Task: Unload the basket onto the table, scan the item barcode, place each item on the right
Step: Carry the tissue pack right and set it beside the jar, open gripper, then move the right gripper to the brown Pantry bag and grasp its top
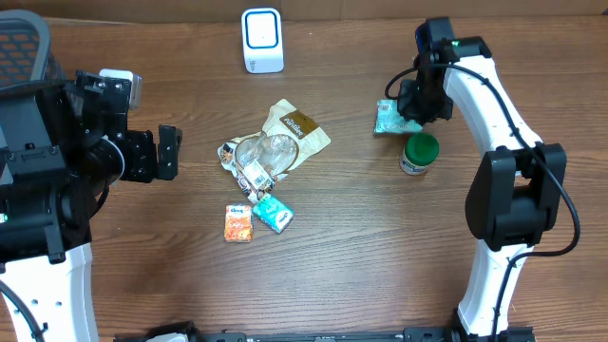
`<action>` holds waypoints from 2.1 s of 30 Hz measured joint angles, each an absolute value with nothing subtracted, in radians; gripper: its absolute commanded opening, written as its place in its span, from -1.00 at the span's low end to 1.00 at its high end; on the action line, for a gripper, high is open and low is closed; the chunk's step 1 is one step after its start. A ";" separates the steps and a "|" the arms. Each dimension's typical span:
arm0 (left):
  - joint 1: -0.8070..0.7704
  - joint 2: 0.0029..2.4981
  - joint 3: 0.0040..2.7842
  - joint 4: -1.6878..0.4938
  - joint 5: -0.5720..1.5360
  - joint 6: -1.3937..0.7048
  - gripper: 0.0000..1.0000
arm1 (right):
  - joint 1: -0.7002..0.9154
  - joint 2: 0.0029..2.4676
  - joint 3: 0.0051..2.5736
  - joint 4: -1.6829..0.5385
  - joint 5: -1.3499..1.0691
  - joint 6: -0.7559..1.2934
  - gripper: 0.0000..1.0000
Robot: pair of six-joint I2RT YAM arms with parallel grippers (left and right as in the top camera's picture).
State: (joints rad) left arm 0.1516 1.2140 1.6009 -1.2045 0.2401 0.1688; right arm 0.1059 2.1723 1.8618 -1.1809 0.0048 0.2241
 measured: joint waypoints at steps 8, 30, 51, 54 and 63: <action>0.152 1.214 1.601 -1.205 0.240 0.169 0.99 | 0.031 2.173 1.963 -1.358 -0.011 0.211 -0.02; 0.152 1.214 1.601 -1.204 0.240 0.169 0.99 | 0.387 2.169 1.948 -0.977 -0.327 0.239 0.46; 0.152 1.214 1.602 -1.205 0.240 0.169 0.99 | 0.393 2.301 1.713 -0.560 -0.384 0.128 0.40; 0.152 1.214 1.602 -1.204 0.240 0.169 0.99 | 0.387 2.306 1.716 -0.554 -0.406 0.129 0.40; 0.152 1.214 1.602 -1.205 0.241 0.169 0.99 | 0.388 2.313 1.736 -0.676 -0.489 0.124 0.08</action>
State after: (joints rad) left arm 0.1516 1.2140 1.6016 -1.2045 0.2405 0.1688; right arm 0.3882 2.3135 1.7363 -0.6762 -0.4892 0.1242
